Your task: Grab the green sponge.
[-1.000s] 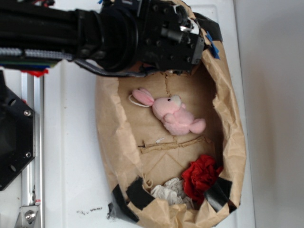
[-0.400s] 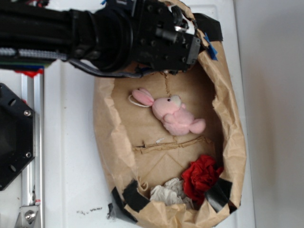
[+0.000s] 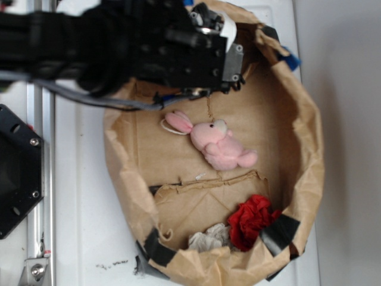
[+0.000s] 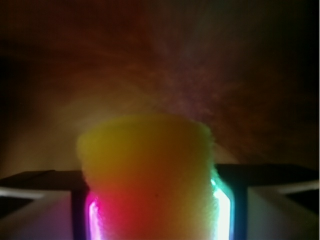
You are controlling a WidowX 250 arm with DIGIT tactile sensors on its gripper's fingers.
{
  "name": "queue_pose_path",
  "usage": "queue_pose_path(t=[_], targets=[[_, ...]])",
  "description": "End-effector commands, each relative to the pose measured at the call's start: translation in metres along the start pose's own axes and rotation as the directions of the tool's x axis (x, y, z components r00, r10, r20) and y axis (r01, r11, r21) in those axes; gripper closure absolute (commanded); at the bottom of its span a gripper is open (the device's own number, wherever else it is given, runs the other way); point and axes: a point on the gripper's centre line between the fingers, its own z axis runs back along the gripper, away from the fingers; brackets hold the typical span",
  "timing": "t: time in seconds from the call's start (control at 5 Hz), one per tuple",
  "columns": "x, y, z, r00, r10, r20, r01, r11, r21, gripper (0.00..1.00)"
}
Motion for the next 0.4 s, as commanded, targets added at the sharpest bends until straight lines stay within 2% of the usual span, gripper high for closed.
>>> queue_pose_path(t=[0.0, 0.2], targets=[[-0.009, 0.008, 0.104, 0.943, -0.325, -0.067, 0.298, 0.92, -0.256, 1.0], [-0.007, 0.012, 0.125, 0.796, -0.562, -0.225, 0.468, 0.807, -0.36, 1.0]])
